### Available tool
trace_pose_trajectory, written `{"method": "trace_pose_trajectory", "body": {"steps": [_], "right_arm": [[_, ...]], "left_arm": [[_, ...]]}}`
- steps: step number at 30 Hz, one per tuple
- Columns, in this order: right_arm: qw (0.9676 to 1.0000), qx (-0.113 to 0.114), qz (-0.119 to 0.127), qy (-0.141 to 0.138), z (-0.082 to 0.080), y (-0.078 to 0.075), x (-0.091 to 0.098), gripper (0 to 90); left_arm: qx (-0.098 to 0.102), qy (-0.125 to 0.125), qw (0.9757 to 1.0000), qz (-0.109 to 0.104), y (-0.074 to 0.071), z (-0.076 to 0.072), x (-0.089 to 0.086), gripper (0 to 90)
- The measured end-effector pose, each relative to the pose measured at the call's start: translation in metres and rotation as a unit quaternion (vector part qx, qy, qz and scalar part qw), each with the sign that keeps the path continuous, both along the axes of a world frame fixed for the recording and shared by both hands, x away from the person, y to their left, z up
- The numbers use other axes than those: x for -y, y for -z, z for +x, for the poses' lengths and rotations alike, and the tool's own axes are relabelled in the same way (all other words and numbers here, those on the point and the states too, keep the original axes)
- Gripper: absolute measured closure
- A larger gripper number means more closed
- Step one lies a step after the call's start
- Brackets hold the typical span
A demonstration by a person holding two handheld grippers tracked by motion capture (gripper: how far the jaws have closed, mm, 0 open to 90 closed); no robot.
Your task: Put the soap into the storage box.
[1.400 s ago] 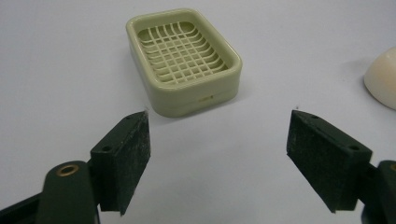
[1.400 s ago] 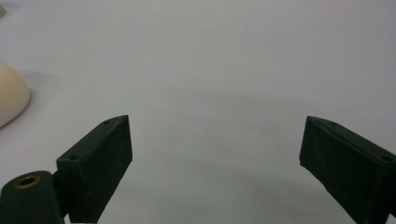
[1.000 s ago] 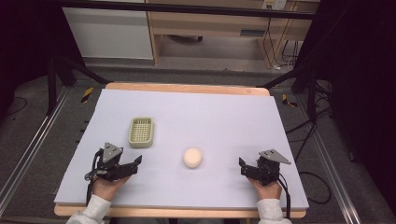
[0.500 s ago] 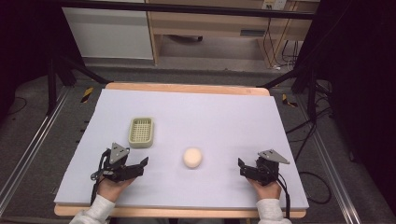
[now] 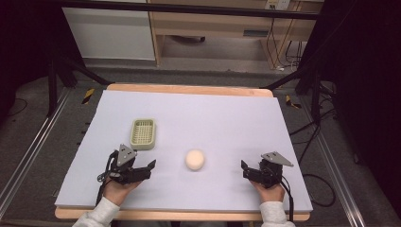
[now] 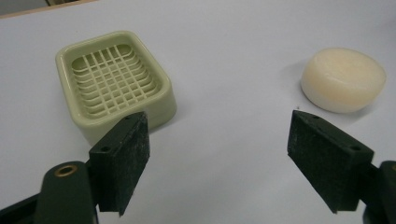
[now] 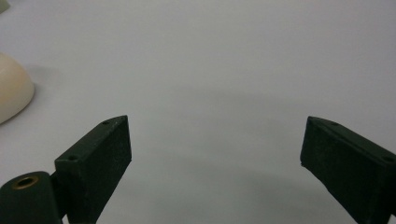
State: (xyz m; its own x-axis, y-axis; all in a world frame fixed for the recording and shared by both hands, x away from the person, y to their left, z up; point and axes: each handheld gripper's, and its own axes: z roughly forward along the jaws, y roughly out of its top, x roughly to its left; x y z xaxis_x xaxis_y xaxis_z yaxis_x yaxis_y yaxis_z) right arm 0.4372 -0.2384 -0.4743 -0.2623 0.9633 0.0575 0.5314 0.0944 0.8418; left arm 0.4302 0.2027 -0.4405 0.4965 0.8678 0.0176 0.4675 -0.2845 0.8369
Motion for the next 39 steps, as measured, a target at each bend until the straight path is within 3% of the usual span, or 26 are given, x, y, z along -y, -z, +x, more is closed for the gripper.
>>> {"method": "trace_pose_trajectory", "body": {"steps": [13,39], "right_arm": [[1.0000,0.006,-0.003,0.003,0.000,0.000,0.000,9.1],[1.0000,0.002,-0.003,0.005,0.001,0.001,0.000,9.1]], "left_arm": [[-0.001,0.022,0.9997,0.013,0.000,0.003,0.016,20.6],[-0.005,0.047,0.9988,-0.010,-0.013,0.013,0.056,19.2]]}}
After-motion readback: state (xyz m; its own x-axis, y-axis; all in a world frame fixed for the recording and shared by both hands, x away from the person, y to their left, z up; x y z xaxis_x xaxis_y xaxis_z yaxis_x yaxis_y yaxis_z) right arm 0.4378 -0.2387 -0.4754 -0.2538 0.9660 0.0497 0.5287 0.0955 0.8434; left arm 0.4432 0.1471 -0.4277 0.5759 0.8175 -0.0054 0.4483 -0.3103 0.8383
